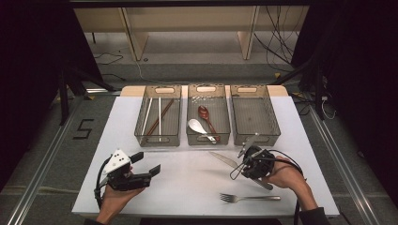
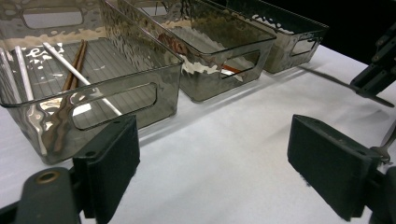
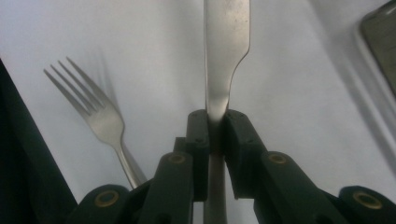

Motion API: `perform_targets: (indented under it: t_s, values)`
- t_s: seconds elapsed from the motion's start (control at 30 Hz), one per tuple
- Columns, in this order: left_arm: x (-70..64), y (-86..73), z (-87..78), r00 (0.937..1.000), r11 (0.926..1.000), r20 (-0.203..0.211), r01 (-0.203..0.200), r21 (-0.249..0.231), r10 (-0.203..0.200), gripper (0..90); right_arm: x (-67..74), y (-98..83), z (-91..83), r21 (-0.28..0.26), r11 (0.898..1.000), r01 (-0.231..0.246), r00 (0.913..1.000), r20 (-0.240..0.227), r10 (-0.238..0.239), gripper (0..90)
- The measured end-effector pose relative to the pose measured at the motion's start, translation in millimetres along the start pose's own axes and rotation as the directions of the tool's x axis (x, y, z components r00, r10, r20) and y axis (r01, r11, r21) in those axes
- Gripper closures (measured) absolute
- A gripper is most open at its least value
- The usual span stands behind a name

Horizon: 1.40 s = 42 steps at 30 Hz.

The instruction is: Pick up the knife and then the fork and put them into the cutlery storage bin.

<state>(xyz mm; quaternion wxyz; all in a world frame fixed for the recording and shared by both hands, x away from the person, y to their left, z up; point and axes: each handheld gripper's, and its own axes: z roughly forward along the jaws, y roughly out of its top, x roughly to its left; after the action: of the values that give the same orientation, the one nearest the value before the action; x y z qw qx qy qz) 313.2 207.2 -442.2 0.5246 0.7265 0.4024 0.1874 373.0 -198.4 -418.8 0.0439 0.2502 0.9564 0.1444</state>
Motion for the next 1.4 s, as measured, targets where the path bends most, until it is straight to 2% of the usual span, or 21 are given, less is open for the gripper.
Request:
perform_targets:
  t_s: [0.2, 0.4, 0.77, 1.07, 1.4]
  values:
    - [0.2, 0.0, 0.1, 1.0000, 1.0000, -0.001, 0.002, 0.000, -0.002, 16.5, -6.7, -1.2, -10.3, -0.056, 0.998, -0.035, 0.9993, -0.013, 0.034, 80.9]
    - [0.3, -0.1, 0.3, 1.0000, 1.0000, -0.001, 0.002, 0.001, -0.002, 16.5, -15.1, -2.0, -20.0, -0.112, 0.990, -0.081, 0.9967, -0.019, 0.079, 80.9]
    - [0.6, -0.1, 0.0, 1.0000, 1.0000, -0.002, 0.003, 0.000, -0.003, 16.5, -33.4, 3.0, -41.1, -0.220, 0.961, -0.168, 0.9853, -0.007, 0.171, 80.8]
    - [0.6, -0.1, -0.1, 1.0000, 1.0000, -0.003, 0.005, -0.001, -0.005, 16.5, -39.7, 7.1, -45.5, -0.250, 0.950, -0.188, 0.9812, -0.003, 0.193, 80.8]
    - [0.7, -0.2, -0.3, 1.0000, 1.0000, -0.003, 0.007, -0.003, -0.007, 16.5, -46.0, 14.0, -52.9, -0.278, 0.942, -0.189, 0.9794, 0.016, 0.201, 80.8]
